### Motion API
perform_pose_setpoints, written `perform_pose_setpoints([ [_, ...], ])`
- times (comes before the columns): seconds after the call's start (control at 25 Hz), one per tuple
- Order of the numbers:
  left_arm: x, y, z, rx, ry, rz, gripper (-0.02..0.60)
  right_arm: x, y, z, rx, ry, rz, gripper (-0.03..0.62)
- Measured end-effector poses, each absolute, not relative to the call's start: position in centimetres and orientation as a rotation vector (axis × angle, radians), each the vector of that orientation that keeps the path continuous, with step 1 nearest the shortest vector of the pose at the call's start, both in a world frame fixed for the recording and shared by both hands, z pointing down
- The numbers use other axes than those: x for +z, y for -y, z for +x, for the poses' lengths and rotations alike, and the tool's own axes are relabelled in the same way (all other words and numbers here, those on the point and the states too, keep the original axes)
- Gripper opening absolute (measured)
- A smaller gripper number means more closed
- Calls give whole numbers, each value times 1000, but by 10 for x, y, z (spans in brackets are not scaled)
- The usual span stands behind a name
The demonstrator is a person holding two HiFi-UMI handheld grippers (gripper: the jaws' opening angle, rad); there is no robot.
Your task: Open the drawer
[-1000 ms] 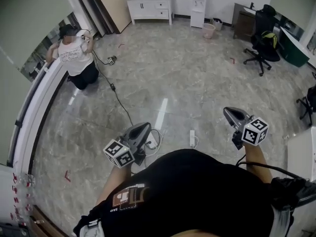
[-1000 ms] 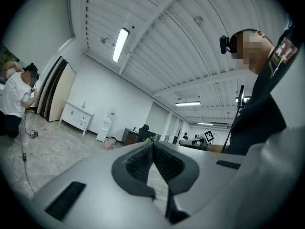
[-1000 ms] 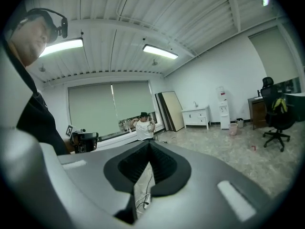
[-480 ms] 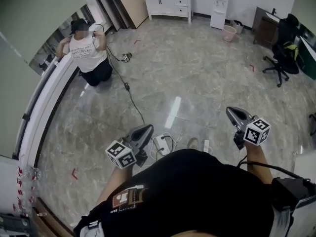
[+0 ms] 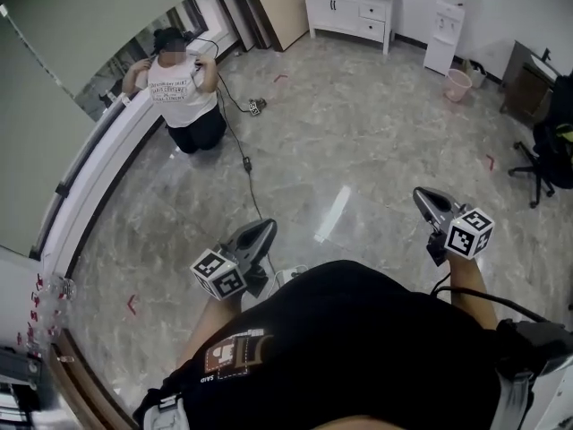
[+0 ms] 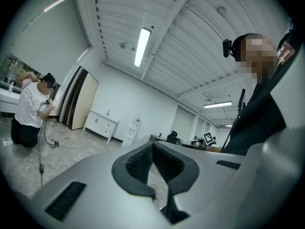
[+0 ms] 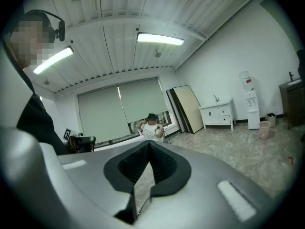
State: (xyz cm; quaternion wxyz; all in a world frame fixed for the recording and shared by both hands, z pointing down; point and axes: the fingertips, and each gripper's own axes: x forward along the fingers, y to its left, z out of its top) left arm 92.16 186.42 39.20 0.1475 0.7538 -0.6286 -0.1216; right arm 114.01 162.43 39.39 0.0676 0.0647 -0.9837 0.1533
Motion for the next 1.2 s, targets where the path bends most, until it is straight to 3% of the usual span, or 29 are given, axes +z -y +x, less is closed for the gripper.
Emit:
perform_pose_setpoints([
  [0.28, 367, -1734, 914, -389, 1829, 2176, -8, 372, -1499, 1122, 404, 2973, 140, -3],
  [0.72, 389, -1600, 872, -374, 1671, 2231, -8, 395, -1400, 1098, 445, 2942, 263, -5],
  [0.96, 389, -1519, 811, -411, 1554, 2322, -8, 386, -1339, 1052, 400, 2930, 401, -5],
  [1.2, 369, -1459, 706, -341, 1514, 2370, -8, 360, -1280, 956, 412, 2959, 477, -5],
])
